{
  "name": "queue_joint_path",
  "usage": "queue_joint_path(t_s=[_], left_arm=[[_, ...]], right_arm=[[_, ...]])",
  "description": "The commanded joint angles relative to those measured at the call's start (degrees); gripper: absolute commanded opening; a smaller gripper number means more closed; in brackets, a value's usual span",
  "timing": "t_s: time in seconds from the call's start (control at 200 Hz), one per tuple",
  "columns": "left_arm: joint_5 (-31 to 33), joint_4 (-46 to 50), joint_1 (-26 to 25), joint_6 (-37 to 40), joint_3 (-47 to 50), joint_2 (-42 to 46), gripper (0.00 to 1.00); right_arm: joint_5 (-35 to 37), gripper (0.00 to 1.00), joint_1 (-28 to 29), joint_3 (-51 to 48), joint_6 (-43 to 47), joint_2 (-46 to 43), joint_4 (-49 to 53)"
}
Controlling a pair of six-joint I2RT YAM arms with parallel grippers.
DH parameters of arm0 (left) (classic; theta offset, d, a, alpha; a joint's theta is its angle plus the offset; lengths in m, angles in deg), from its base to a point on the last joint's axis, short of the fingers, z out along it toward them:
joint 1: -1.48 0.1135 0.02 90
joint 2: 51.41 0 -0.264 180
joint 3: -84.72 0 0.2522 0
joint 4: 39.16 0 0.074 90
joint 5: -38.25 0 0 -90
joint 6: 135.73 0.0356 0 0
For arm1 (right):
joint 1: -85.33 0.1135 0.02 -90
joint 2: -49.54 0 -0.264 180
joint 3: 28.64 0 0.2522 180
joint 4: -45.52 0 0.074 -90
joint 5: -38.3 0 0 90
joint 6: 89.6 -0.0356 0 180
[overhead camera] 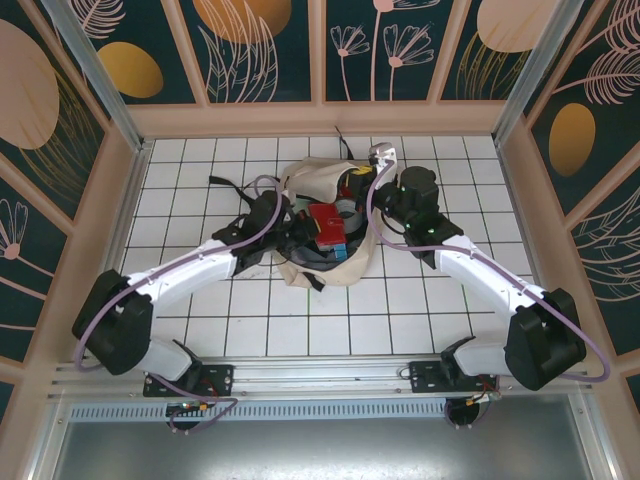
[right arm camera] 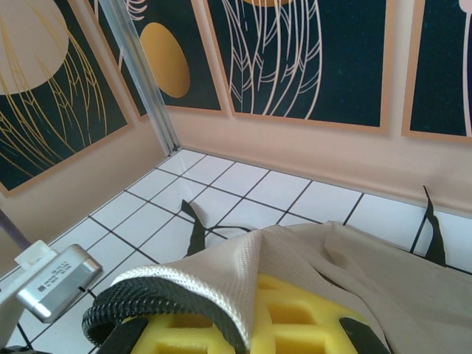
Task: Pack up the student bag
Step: Place the card holder in the student bag.
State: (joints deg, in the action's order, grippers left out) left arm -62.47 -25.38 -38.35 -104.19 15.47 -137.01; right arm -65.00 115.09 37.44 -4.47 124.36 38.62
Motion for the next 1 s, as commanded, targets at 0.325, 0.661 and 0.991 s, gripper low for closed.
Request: queue_joint_path(t_s=[0.325,0.661,0.991], left_arm=[[5.33,5.78,-0.86,6.73,-13.52,-12.29,0.0],[12.73,11.91,-0.76,10.49,-19.07,-16.8,0.47],[19.57,15.78,-0.72,10.81,-14.56,-6.79,0.69]], right_arm=[[0.62,0.03,0.92,0.34,0.11,-1.7,-6.79],[1.41,0.04,0.83,0.06,0.56,-2.56,-6.67],[1.35,0.03,0.74,-0.02,0.34,-1.58,-6.93]])
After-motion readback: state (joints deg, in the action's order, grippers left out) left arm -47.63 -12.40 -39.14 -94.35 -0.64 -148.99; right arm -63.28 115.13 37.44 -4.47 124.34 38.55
